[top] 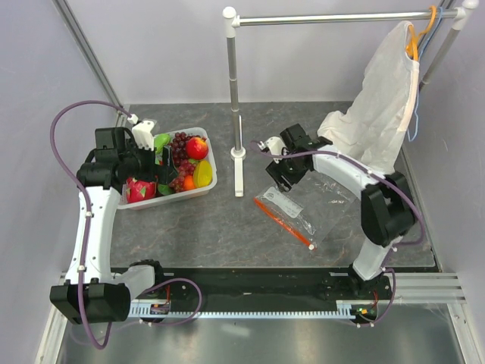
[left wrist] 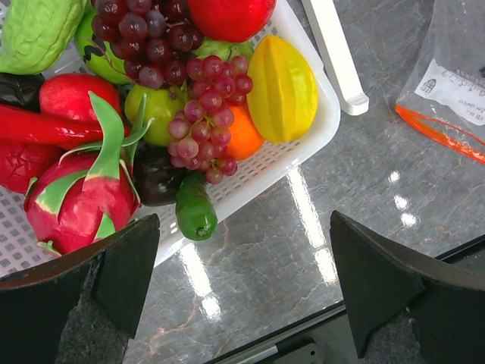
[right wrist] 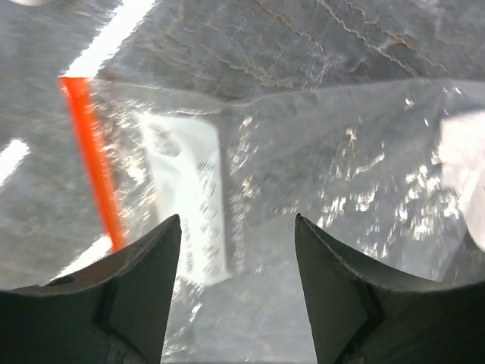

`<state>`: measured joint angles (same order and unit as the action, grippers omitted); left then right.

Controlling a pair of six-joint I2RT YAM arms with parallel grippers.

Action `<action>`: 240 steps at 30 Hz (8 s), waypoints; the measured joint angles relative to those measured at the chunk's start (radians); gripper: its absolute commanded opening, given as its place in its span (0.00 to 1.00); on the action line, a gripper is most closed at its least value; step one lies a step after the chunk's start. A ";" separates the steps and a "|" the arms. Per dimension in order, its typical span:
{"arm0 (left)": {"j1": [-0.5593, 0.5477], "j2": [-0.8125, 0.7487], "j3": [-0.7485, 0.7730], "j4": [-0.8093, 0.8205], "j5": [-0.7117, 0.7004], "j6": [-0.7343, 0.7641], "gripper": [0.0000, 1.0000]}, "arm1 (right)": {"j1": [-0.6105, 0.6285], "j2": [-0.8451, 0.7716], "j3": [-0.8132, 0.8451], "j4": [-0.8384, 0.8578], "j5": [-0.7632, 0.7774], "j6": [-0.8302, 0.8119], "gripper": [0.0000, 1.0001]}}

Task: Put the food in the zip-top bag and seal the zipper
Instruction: Move the zipper food storage bag to the center of the board, then pick up the zipper food storage bag at the center of the board, then open the zipper of the food storage bag, then pick up the fake vegetable from the bin, then place the fake vegetable in the zipper food storage bag.

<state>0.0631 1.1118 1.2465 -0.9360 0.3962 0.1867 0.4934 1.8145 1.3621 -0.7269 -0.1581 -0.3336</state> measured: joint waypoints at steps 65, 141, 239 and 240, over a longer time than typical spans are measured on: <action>-0.599 0.214 -0.058 0.429 -0.026 -0.602 0.86 | 0.125 -0.385 -0.040 0.147 -0.031 0.807 0.00; 0.232 0.329 0.180 -0.190 0.075 0.647 0.89 | 0.106 -0.495 -0.140 0.016 -0.006 0.714 0.00; -0.462 0.338 0.419 0.040 0.463 -0.060 0.93 | 0.058 -0.582 -0.051 -0.042 -0.332 0.824 0.00; -0.413 0.307 0.399 0.048 0.468 -0.063 0.93 | 0.053 -0.587 -0.050 -0.050 -0.333 0.833 0.00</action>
<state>-0.3496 1.4185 1.6459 -0.8883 0.8646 0.1238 0.5465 1.2278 1.3117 -0.7769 -0.4908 0.4995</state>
